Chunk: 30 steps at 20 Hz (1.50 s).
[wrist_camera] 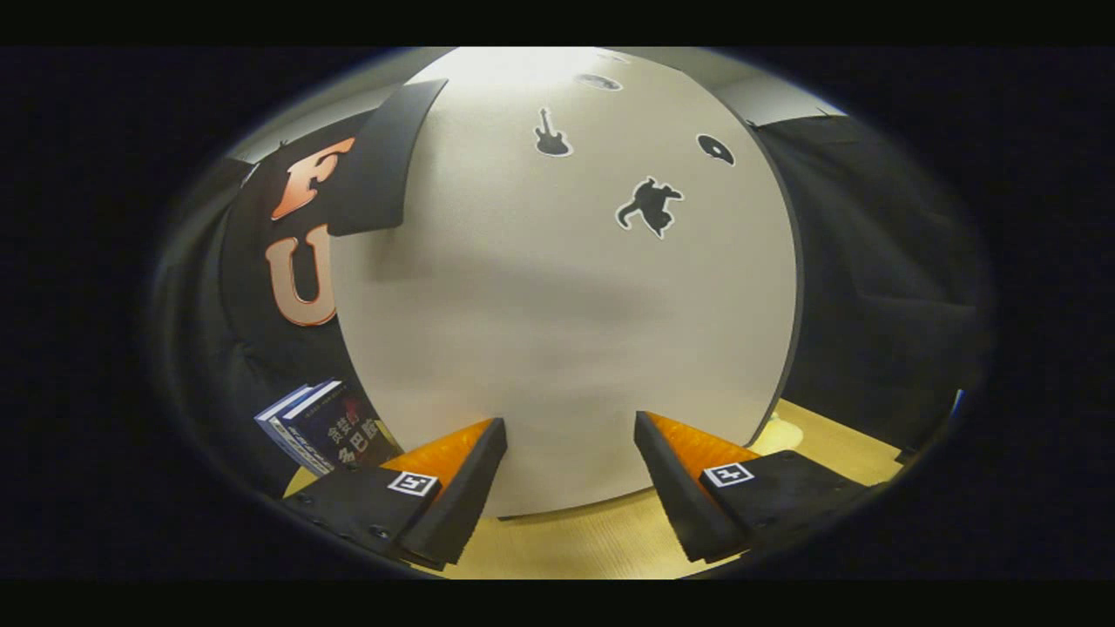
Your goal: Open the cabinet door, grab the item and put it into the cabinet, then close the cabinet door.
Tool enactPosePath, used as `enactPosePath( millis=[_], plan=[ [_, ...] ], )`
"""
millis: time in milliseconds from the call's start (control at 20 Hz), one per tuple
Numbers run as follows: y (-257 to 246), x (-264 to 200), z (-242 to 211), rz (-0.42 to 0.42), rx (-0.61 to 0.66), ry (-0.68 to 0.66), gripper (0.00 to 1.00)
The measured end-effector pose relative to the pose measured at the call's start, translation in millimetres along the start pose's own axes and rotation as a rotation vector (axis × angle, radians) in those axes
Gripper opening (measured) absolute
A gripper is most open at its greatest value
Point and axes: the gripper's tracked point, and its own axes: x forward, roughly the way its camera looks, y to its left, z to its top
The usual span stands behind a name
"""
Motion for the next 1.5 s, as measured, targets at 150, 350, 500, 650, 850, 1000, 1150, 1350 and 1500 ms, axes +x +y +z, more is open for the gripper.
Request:
enactPosePath(
  millis=[150, 350, 500, 650, 850, 1000, 1150, 1350, 1500],
  plan=[
    [1, -8, 10, -0.004, 0.005, -0.006, 0.96],
    [-8, -36, 40, -0.005, -0.010, -0.022, 0.96],
    [-21, -71, 60, -0.016, -0.057, -0.027, 0.96],
    [-29, -104, 76, -0.002, -0.048, -0.036, 0.96],
    [-54, -149, 102, -0.035, -0.003, -0.082, 0.96],
    [-76, -179, 116, -0.071, 0.014, -0.114, 0.95],
    [-96, -206, 126, -0.101, 0.022, -0.142, 0.95],
    [-119, -235, 137, -0.144, 0.032, -0.173, 0.95],
    [-130, -247, 138, -0.165, 0.040, -0.186, 0.95]
  ],
)
